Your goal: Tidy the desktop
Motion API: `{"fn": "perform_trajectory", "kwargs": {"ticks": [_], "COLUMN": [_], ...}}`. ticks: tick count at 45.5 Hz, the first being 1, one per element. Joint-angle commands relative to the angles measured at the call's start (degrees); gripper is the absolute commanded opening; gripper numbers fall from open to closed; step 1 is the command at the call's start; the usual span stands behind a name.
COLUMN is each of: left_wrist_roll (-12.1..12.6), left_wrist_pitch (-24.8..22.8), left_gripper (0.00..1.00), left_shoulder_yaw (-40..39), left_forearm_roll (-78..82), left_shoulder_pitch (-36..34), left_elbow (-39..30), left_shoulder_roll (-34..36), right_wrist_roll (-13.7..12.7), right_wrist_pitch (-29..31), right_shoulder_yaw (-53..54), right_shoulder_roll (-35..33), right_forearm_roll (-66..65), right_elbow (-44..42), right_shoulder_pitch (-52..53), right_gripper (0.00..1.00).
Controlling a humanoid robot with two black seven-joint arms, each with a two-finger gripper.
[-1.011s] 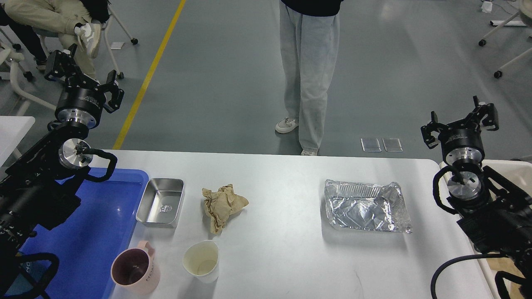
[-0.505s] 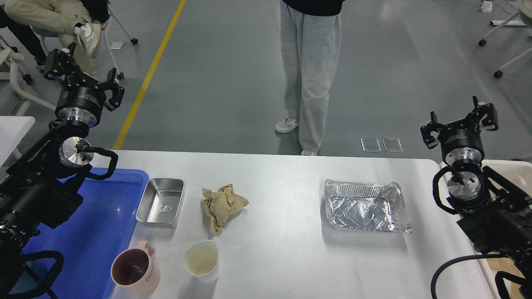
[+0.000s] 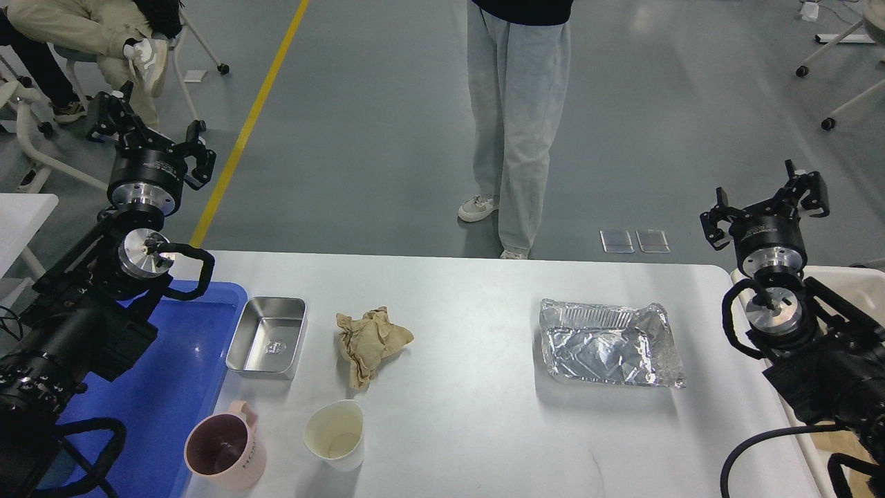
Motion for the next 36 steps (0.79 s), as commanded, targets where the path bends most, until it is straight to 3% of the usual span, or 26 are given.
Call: {"fn": "perform_trajectory", "kwargs": {"ticks": [1,5,7,10,17,25,31,36], "left_wrist_roll": [-4.12,-10.62,-12.04,-12.04,-11.43,-9.5,-9.23,-9.06], "left_wrist_pitch": [0.73,2.65,6.34,10.56,12.24,17.6,14.89,4.88], "left_gripper": [0.97,0.97,0.97,0.97,0.97,0.98,0.98,0.98], "left_shoulder_yaw": [0.49,0.23,-0.12,-0.12,-0.65,-0.39,1.98,11.54], "left_forearm_roll": [2.44,8.32,10.79,12.21,10.89,10.63,10.8,10.89], "left_shoulder_pitch": [-0.23,-0.67,-0.85,-1.9,-3.83,-6.03,-5.51,-4.36], "left_elbow": [-0.73,-1.17,-1.43,-1.52,-0.82,-0.73,-1.35,-2.57], "left_shoulder_roll": [-0.04,-0.65,-1.97,-4.6,-7.42,-9.09,-9.27,-7.25], "right_wrist_roll": [0.0,0.09,0.09,0.09,0.01,0.0,0.01,0.01], "right_wrist_pitch": [-0.05,-0.05,-0.05,-0.23,-0.75,-0.75,-0.67,-0.67], "right_shoulder_yaw": [-0.03,-0.12,-0.12,-0.2,-0.29,-0.21,-0.21,-0.21], "right_shoulder_roll": [0.14,0.14,0.14,0.23,-0.12,-0.12,-0.03,0.05], "right_forearm_roll": [-0.07,-0.07,-0.07,-0.07,-0.07,-0.07,-0.07,-0.07], "right_elbow": [-0.06,-0.06,-0.06,-0.06,0.11,0.2,0.2,0.2], "right_shoulder_pitch": [0.03,0.03,0.03,0.03,0.03,-0.05,-0.05,-0.05], "right_gripper": [1.0,1.0,1.0,1.0,1.0,1.0,1.0,1.0]}}
